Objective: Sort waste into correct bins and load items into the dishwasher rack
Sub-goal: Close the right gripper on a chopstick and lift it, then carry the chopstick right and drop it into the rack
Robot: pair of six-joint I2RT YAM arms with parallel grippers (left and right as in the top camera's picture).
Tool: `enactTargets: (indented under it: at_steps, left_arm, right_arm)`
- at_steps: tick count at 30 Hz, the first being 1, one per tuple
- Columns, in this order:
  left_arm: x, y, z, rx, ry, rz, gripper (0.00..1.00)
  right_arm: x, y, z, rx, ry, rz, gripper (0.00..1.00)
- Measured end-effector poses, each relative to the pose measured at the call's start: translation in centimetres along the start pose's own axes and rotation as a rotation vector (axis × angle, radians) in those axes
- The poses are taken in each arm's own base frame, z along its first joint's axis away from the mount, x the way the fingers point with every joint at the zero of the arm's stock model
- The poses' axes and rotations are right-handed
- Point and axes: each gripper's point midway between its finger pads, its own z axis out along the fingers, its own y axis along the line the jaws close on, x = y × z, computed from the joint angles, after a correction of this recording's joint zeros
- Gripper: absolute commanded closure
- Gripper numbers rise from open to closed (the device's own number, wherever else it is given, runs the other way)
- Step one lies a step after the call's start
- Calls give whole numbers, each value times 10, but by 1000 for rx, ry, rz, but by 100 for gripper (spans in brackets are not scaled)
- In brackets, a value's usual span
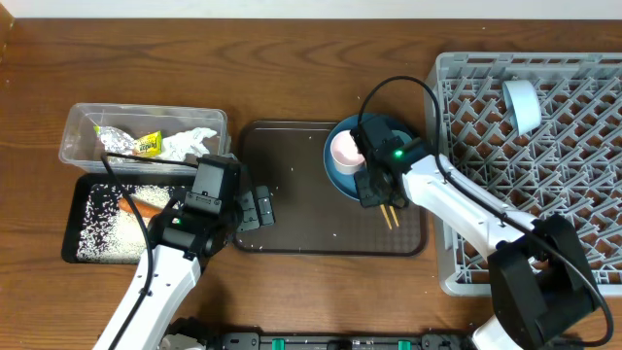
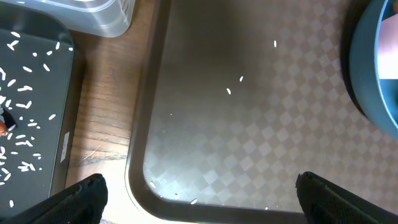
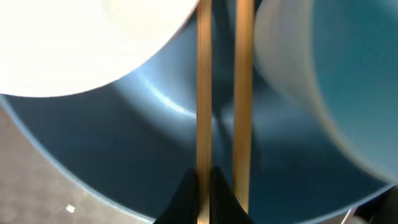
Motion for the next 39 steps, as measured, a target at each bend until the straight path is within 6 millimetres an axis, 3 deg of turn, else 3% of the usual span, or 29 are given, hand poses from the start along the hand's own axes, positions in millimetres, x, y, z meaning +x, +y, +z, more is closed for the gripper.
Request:
enactTargets:
  at_steps: [5,19,28,35,39]
  left_arm:
    - [0,0,0,0,0,0,0]
    - [-1,1,0,-6,-3,0,0]
    - [-1,1,0,-6,-3,0,0]
    - [0,1,0,-7,-3,0,0]
    - [-1,1,0,-6,-3,0,0]
  right_arm:
    - [1,2,-18,-5,34,-1,99]
    - [12,-17,-106,22,-61,12,99]
    - [24,-87,-144,112,-113,186,99]
    - [23,-127,-145,160,-116,269,99]
    - [26,-144,-134,180,-113,310,99]
